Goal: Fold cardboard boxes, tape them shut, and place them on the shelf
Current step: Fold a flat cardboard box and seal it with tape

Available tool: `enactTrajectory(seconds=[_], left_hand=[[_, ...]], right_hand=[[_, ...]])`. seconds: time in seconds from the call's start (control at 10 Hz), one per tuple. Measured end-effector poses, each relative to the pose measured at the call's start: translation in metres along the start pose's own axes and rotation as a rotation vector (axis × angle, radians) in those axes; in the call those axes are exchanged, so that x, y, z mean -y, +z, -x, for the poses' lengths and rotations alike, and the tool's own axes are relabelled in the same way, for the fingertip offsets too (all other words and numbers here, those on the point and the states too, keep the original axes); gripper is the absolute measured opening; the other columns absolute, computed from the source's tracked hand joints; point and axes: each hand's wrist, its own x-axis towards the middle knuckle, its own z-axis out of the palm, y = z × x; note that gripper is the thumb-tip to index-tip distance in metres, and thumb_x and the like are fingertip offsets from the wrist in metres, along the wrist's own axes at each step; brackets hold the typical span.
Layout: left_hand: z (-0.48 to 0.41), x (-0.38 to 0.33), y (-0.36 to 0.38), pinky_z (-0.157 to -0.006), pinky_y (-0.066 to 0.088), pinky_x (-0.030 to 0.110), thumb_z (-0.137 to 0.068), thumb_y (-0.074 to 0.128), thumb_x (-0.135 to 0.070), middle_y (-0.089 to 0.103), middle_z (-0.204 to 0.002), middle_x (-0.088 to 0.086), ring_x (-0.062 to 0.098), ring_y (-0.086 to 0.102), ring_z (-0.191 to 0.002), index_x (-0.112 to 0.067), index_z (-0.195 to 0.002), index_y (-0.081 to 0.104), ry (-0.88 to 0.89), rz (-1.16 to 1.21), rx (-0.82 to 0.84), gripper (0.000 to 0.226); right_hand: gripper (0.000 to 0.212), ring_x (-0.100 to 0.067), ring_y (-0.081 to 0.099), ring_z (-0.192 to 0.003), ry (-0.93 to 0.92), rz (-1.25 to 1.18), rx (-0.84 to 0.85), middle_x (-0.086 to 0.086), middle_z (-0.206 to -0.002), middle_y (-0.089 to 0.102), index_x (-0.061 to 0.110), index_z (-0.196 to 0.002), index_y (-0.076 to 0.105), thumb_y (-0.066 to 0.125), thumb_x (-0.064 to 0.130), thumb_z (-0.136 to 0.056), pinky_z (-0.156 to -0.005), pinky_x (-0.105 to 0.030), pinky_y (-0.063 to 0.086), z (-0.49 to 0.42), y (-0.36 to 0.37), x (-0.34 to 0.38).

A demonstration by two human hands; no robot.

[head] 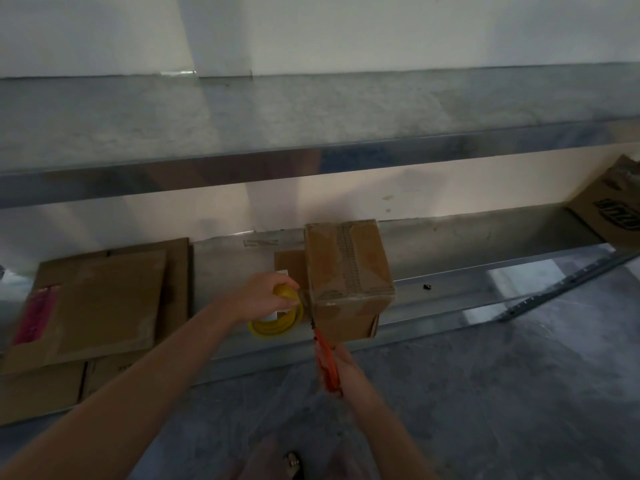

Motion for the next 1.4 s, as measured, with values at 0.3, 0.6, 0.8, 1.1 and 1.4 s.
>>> enactTrajectory(seconds=[0.3,0.6,0.8,1.1,1.4], left_hand=[[-0.001,0.003,0.007,-0.088,0.036,0.023,-0.089,0.065,-0.024,0.051,-0.123,-0.001,0.014,0.048,-0.112,-0.023,-0.12,0.062,0.017,-0.031,-0.015,0.031],[-0.006,0.008,0.01,-0.096,0.04,0.03,-0.088,0.066,-0.028,0.05,-0.126,0.004,0.02,0.048,-0.117,-0.021,-0.123,0.061,-0.048,-0.061,-0.092,0.036],[-0.007,0.01,0.006,-0.094,0.04,0.03,-0.083,0.069,-0.031,0.053,-0.121,0.001,0.019,0.048,-0.114,-0.026,-0.116,0.064,-0.049,-0.094,-0.12,0.034],[-0.001,0.025,0.001,-0.083,0.036,0.027,-0.08,0.075,-0.032,0.051,-0.117,-0.005,0.012,0.046,-0.105,-0.028,-0.116,0.062,-0.057,-0.085,-0.095,0.038],[0.0,0.02,-0.013,-0.082,0.043,0.027,-0.076,0.077,-0.026,0.06,-0.105,-0.005,0.013,0.055,-0.1,-0.022,-0.101,0.066,0.05,-0.072,-0.123,0.027]], right_hand=[[0.013,-0.009,0.048,-0.049,0.006,-0.047,-0.036,0.005,-0.056,0.054,0.022,-0.098,0.061,0.057,0.027,-0.087,-0.047,-0.02,0.034,-0.008,-0.004,-0.005],[0.008,-0.007,0.058,-0.071,-0.033,-0.004,-0.152,0.006,-0.074,0.063,0.017,-0.094,0.066,0.061,0.022,-0.096,-0.062,-0.014,0.044,-0.011,-0.01,0.006],[0.009,-0.008,0.062,-0.078,-0.043,-0.128,-0.203,0.008,-0.071,0.068,0.016,-0.084,0.069,0.066,0.017,-0.092,-0.08,-0.02,0.049,-0.007,-0.003,0.014],[0.027,-0.009,0.051,-0.058,0.023,-0.052,-0.184,0.003,-0.061,0.049,0.013,-0.071,0.054,0.067,0.024,-0.092,-0.061,-0.014,0.041,-0.021,-0.002,0.018],[0.036,0.01,0.056,-0.055,0.036,0.028,0.004,0.009,-0.086,0.049,0.004,-0.133,0.048,0.052,0.02,-0.101,-0.052,-0.006,0.04,-0.026,0.016,0.007]])
